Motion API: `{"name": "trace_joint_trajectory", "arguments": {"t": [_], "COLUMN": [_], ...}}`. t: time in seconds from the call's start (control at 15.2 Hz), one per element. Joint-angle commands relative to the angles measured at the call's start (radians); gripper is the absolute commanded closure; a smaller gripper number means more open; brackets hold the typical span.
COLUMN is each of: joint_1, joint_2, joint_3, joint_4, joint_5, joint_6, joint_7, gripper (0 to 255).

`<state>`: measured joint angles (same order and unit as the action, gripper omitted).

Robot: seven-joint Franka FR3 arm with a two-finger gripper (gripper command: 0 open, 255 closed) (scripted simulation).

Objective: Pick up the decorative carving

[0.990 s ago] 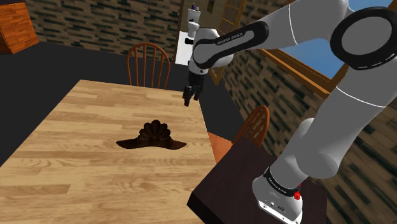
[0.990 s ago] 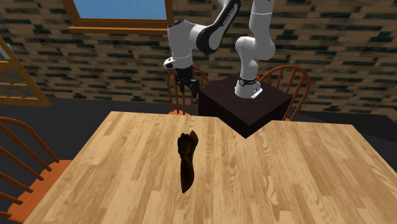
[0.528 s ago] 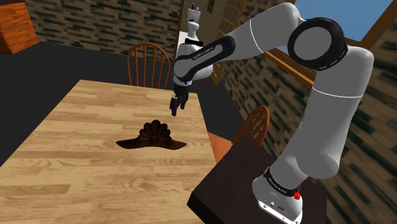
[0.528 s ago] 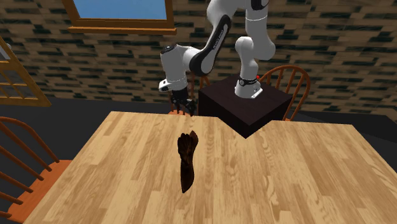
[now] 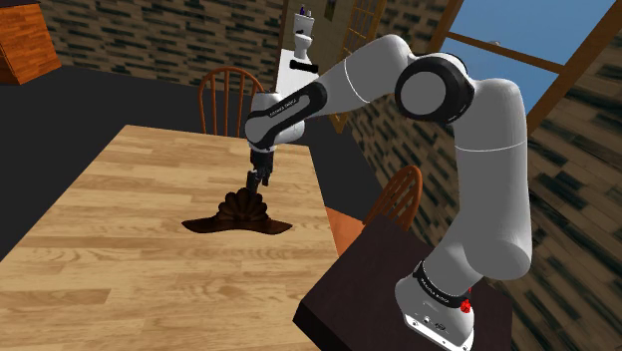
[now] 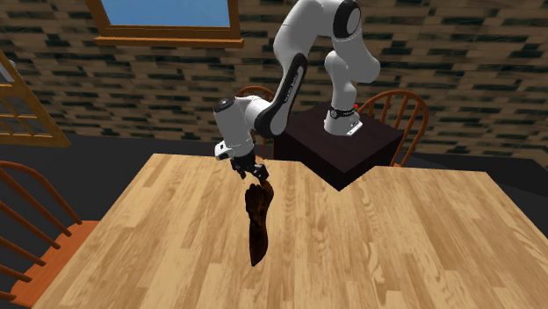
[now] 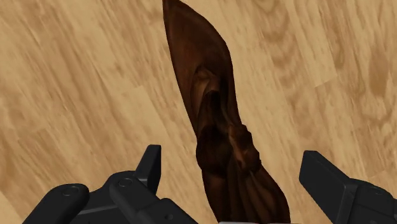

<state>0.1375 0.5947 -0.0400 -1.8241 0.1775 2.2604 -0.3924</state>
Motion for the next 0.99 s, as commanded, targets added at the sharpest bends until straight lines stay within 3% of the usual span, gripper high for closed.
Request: {"name": "trace_joint_trajectory", "arguments": {"t": [0.0,0.53,0.59,0.92], "joint_1": [0.002,-0.001,-0.001,-0.001], "joint_2": [0.043,0.112,0.11,0.11], "joint_3": [0.007,0.013,0.013,0.013], "joint_4": [0.025,0.04,0.038,0.038], "joint_5": [0.003,0.01,0.01,0.01], "joint_6": [0.014,0.068,0.068,0.068], "joint_7": [-0.007,-0.017,-0.017,-0.017], "gripper": [0,0,255,255]}}
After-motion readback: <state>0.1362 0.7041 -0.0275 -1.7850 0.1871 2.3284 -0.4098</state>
